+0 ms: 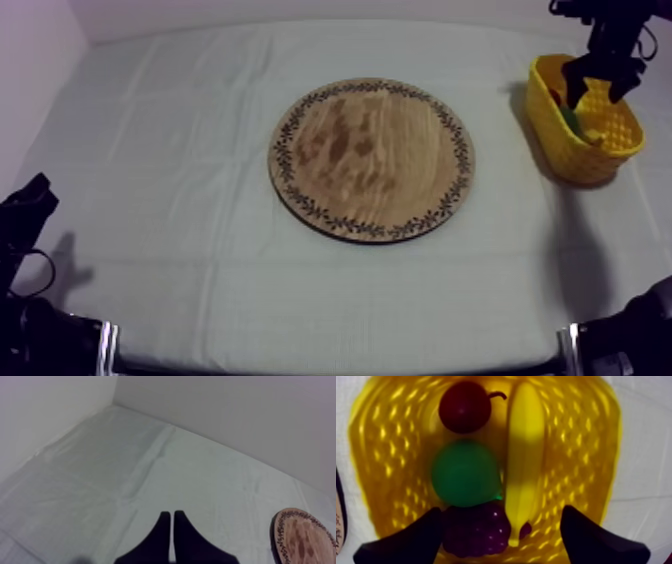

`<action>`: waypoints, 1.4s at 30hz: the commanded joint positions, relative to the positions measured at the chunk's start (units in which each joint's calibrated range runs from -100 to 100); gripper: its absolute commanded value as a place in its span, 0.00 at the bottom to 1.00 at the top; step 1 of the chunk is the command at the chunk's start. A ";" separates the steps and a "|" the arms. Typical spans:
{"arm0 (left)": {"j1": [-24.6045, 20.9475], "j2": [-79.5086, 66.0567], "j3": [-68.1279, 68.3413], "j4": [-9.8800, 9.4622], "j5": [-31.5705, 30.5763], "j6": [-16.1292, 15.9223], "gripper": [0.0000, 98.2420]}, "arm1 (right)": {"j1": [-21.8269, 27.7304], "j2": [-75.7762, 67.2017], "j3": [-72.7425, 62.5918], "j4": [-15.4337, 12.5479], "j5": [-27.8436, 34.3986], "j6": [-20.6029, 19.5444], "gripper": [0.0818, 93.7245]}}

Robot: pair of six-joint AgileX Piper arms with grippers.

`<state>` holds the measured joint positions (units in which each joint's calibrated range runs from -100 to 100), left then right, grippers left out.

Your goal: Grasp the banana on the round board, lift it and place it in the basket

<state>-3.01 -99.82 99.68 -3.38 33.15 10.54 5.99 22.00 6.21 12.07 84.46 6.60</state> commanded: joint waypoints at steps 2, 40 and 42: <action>0.01 0.00 -0.01 -0.01 -0.01 -0.01 0.00 | -0.53 -3.47 0.46 -0.91 0.27 0.80 0.89; 0.01 0.00 -0.01 -0.01 -0.01 -0.01 0.00 | -1.87 -88.69 59.75 -14.48 -27.09 2.60 0.01; 0.01 0.00 -0.01 -0.01 -0.01 -0.01 0.00 | -1.26 -93.11 62.87 -16.69 -27.90 3.75 0.01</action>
<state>-3.01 -99.82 99.68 -3.38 33.15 10.54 4.43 -63.98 65.19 -2.59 57.16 9.48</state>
